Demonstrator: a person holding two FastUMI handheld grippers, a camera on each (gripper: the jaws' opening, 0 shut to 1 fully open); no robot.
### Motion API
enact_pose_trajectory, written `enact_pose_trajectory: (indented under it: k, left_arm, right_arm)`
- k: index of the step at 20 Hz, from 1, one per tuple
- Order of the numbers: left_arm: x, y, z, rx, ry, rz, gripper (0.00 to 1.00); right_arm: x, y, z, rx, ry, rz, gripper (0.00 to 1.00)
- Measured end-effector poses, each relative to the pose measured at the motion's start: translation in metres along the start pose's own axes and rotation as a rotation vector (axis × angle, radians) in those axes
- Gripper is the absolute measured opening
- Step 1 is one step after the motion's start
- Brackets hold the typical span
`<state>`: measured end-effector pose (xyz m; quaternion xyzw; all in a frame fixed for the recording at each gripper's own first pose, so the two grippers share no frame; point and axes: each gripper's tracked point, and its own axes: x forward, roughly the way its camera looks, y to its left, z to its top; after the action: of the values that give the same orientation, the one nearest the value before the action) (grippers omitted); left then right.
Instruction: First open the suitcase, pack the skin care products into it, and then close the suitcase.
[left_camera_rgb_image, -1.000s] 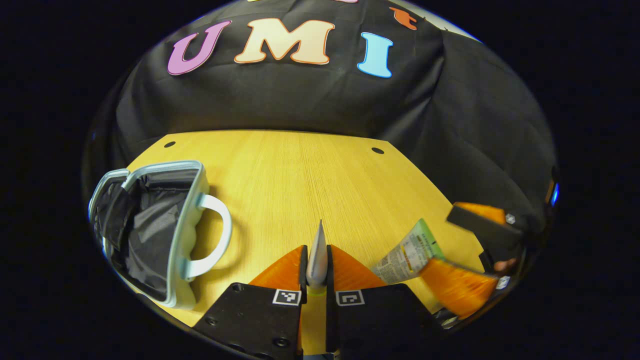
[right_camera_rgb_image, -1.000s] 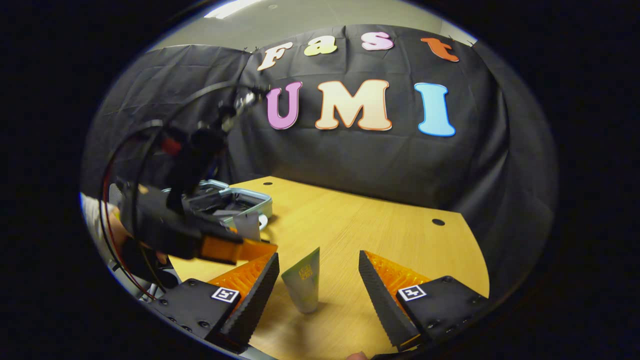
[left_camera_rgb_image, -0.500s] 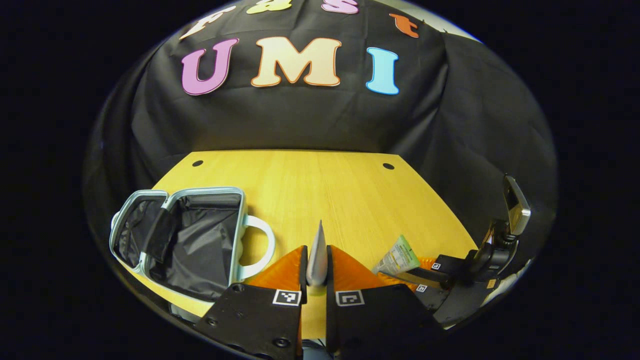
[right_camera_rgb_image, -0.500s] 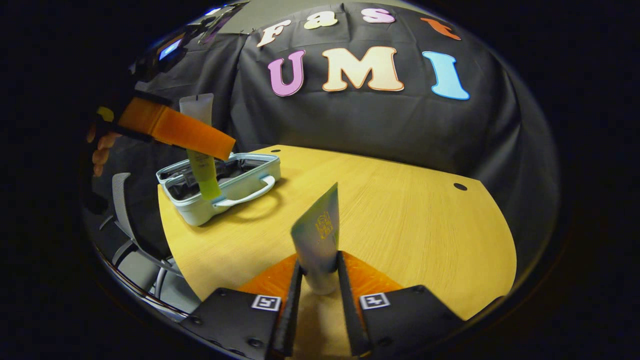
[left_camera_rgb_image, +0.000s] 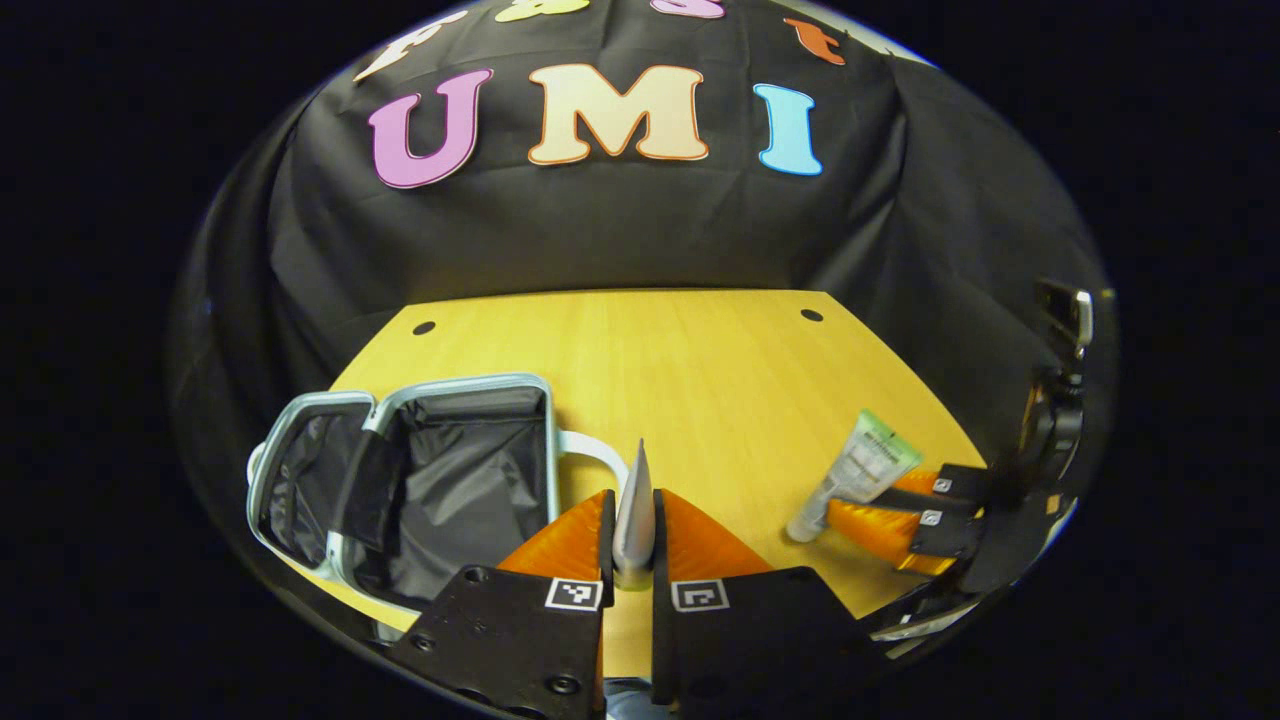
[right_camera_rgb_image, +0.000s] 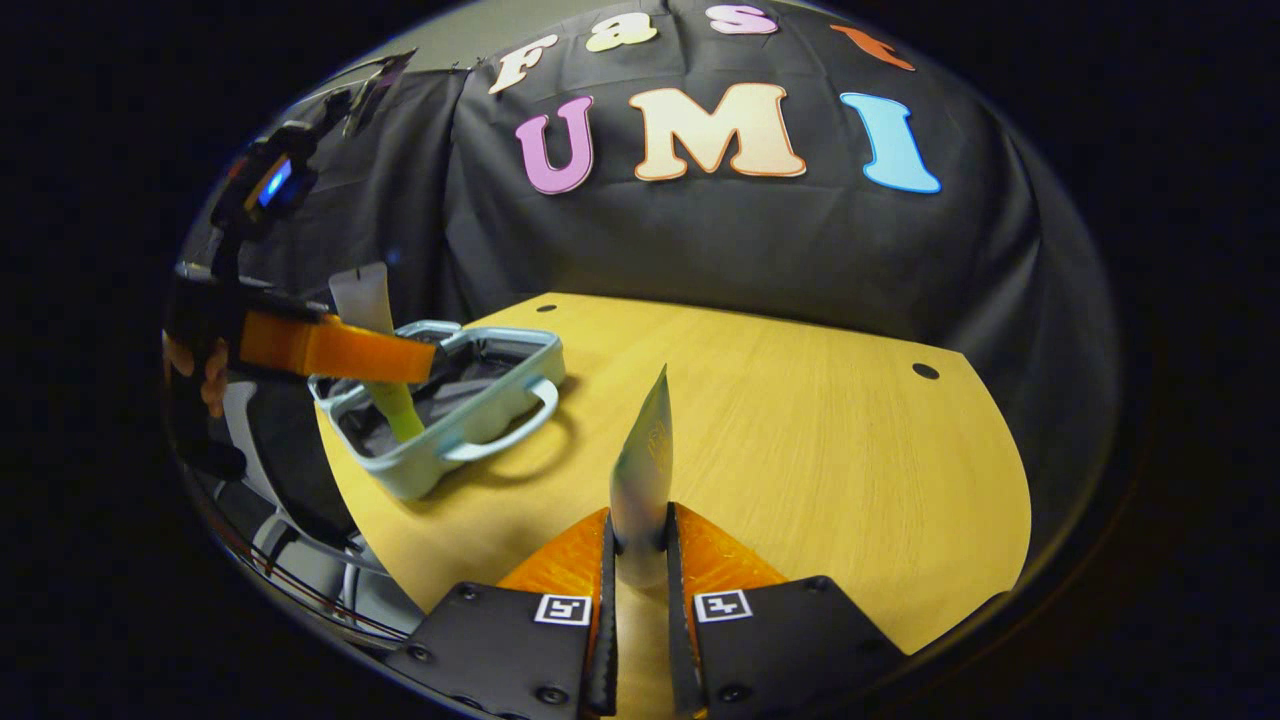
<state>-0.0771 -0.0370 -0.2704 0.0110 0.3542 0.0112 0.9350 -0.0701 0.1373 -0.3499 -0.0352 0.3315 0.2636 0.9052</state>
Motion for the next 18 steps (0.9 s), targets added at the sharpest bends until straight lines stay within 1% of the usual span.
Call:
enact_pose_trajectory:
  k: [3, 5, 9, 11, 14, 15, 16, 18]
  left_arm:
    - [-0.001, 0.040, -0.002, 0.008, 0.030, 0.007, 0.11]
    - [0.001, 0.066, -0.005, 0.007, 0.058, 0.024, 0.11]
    - [0.007, 0.110, -0.016, 0.004, 0.098, 0.033, 0.11]
    - [0.012, 0.126, -0.029, -0.012, 0.135, 0.022, 0.11]
    - [0.024, 0.146, -0.053, -0.034, 0.187, 0.008, 0.11]
    - [0.026, 0.150, -0.059, -0.040, 0.201, 0.000, 0.14]
    - [0.029, 0.154, -0.065, -0.045, 0.206, -0.006, 0.11]
    - [0.036, 0.161, -0.077, -0.068, 0.227, -0.021, 0.14]
  right_arm:
    - [0.004, 0.029, 0.036, 0.003, -0.039, 0.003, 0.23]
    - [0.011, 0.049, 0.052, 0.004, -0.043, 0.015, 0.23]
    - [0.028, 0.104, 0.080, 0.020, -0.042, 0.096, 0.23]
    - [0.038, 0.131, 0.084, 0.031, -0.029, 0.134, 0.23]
    - [0.054, 0.170, 0.081, -0.008, 0.007, 0.165, 0.23]
    - [0.060, 0.181, 0.077, -0.014, 0.026, 0.177, 0.23]
    - [0.066, 0.193, 0.071, -0.007, 0.049, 0.189, 0.23]
    - [0.078, 0.212, 0.059, 0.035, 0.101, 0.209, 0.23]
